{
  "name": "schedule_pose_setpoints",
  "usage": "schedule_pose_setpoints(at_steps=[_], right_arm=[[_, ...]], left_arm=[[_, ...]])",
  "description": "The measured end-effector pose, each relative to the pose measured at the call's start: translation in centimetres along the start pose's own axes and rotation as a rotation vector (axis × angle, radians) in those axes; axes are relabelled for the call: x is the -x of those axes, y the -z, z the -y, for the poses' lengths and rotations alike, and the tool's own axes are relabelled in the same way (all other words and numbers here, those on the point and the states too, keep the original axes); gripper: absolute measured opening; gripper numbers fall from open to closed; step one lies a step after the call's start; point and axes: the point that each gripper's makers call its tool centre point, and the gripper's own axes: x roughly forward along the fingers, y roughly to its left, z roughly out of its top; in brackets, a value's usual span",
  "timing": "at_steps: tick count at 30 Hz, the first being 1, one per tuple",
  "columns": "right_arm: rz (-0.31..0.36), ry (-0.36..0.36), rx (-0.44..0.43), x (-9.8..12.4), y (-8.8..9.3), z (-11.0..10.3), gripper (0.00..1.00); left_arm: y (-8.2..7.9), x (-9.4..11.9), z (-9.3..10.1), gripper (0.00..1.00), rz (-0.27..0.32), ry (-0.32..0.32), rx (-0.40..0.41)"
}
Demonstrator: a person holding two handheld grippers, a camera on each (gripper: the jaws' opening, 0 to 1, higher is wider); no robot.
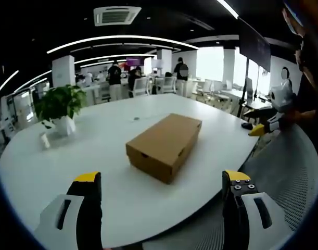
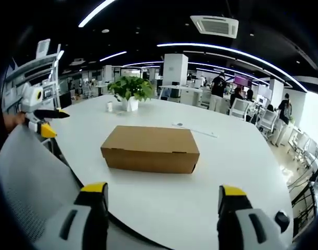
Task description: Operate the shoe box by opening the lid, removing the specified soft item, and placing it in the target area until the item is outside and the box remains undamaged.
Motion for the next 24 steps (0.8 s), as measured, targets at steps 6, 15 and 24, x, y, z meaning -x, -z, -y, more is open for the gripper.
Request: schedule_pose_setpoints(at_steps=[6, 15, 24], right_arm=[[-0.002, 0.000, 0.000, 0.00, 0.01, -0.03, 0.87], [-0.004, 0.007, -0.001, 0.02, 0.05, 0.08, 0.88], [0.003, 0.034, -0.007, 0.14, -0.13, 0.57, 0.90]], left_arm=[[0.08, -0.04, 0.23, 1.00, -0.007, 0.010, -0.007], [-0.02, 0.00, 0.08, 1.00, -0.004, 0.003, -0.001], [0.00, -0.05, -0.17, 1.00, -0.012, -0.004, 0.013]])
